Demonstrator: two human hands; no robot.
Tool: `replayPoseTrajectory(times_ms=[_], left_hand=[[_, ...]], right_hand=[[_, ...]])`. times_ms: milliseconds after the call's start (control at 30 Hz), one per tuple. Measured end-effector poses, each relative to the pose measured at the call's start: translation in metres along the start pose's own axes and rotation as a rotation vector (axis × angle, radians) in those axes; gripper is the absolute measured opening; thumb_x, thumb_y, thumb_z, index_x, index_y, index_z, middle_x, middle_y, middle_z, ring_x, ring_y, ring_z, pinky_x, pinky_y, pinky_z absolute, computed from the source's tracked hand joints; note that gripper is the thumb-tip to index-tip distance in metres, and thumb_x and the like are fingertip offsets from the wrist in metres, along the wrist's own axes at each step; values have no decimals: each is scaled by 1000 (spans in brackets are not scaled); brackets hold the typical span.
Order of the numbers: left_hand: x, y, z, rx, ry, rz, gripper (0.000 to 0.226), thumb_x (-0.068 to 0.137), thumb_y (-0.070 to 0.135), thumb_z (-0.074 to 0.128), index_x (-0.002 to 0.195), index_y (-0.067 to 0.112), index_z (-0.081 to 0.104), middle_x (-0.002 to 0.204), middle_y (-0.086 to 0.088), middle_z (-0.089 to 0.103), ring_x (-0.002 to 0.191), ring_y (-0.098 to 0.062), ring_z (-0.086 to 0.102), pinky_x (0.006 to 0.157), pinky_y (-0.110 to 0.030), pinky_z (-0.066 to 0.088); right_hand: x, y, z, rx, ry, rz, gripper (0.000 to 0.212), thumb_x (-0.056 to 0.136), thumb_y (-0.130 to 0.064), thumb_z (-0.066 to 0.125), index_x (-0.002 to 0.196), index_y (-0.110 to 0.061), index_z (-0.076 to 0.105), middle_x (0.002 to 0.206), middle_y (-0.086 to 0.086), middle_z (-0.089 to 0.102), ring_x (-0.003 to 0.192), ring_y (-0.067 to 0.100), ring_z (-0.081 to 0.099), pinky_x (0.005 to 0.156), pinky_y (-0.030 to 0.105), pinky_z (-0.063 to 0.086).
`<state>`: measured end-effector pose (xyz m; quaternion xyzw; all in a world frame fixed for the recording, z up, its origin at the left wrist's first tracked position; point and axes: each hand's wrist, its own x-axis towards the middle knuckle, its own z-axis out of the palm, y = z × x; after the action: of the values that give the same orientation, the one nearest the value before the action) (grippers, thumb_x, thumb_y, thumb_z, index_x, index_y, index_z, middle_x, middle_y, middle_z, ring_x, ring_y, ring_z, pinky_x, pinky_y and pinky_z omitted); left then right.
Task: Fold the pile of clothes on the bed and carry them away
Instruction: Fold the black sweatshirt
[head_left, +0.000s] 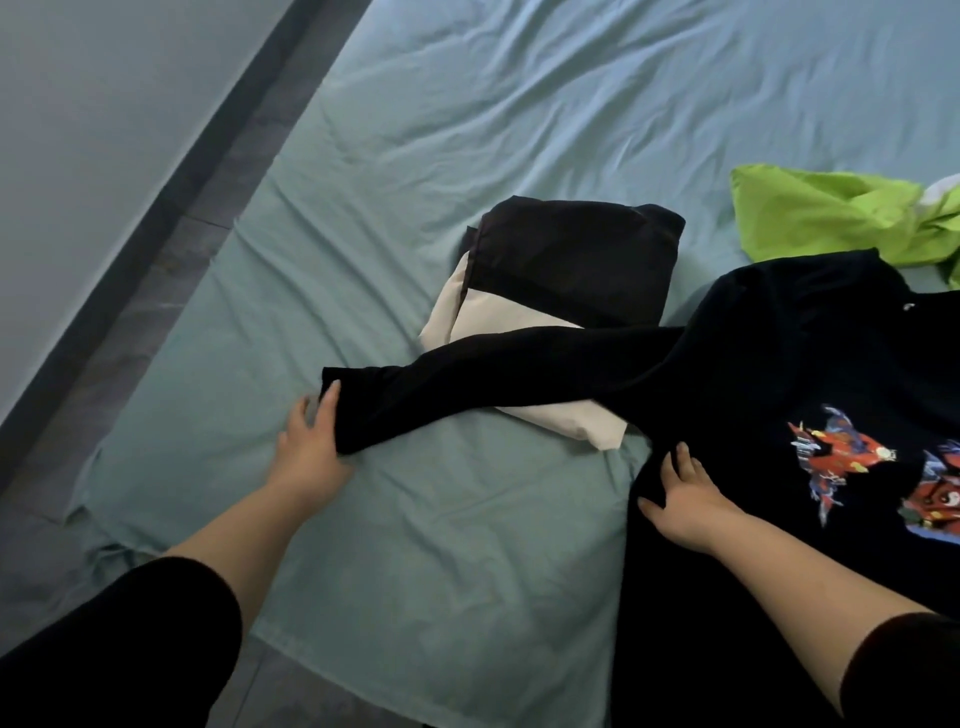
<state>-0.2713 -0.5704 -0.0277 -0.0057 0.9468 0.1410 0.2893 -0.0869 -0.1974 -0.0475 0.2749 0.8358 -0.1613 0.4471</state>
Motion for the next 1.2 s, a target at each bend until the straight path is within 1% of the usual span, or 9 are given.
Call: replayPoseTrajectory(times_ms=[133,233,333,500,667,800,933,1033,1200], left_hand=[[0,-6,2,269,-4,120,84,84,29,66,152,41,18,159,-7,16,128,-40,39,104,-44,39],[3,-2,-15,38,190,153,41,90,18,62,130,15,61,146,-11,47,125,-37,48,106,-41,38],[1,10,-53,-212,276,99,33,91,17,61,121,6,66,135,-14,58,121,-31,53,104,-36,37],[-10,45,-148,-763,322,37,14,90,19,58,82,12,69,62,10,67,64,-5,57,58,-17,45],[-14,80,-212,-710,441,281,21,94,27,55,80,14,62,77,-1,62,74,-17,57,63,-25,47],[0,71,-221,-265,562,402,25,99,31,49,104,10,62,96,-13,66,89,-29,59,70,-34,36],[14,42,-214,-226,502,299,29,99,32,48,109,9,63,107,-20,67,100,-38,60,80,-42,43],[12,31,-207,-231,500,276,29,99,35,48,105,11,63,103,-17,68,97,-36,61,74,-39,41],[5,23,-194,-226,451,201,30,99,34,48,103,8,62,102,-19,67,97,-36,59,71,-34,35]], right_hand=[[-10,1,-6,82,25,-26,83,97,-40,48,153,-6,-3,160,13,-14,149,29,-5,120,36,6],[-18,-2,-7,180,112,-27,77,97,-34,49,154,-6,5,162,13,-4,149,29,2,121,39,13],[-29,-19,-10,263,194,-7,68,97,-32,46,153,-7,15,162,11,7,149,25,11,119,40,21],[-52,-81,-38,459,331,-99,42,95,-31,45,132,-13,51,139,9,51,122,31,52,96,36,45],[-75,-145,-77,987,233,-95,37,98,-46,44,86,-16,62,84,2,68,79,20,63,79,35,50],[-78,-173,-85,1742,-192,92,55,89,-67,43,104,-17,60,100,2,71,94,18,66,84,42,47],[-66,-178,-77,2254,-214,130,26,91,-32,64,109,-15,59,96,4,66,87,18,63,80,40,49],[-65,-175,-56,2069,-210,258,19,89,-29,67,95,-12,60,80,5,64,70,18,62,64,33,52],[-82,-177,-52,1105,-223,235,69,92,-67,35,72,-7,62,43,0,55,35,11,46,43,18,38]])
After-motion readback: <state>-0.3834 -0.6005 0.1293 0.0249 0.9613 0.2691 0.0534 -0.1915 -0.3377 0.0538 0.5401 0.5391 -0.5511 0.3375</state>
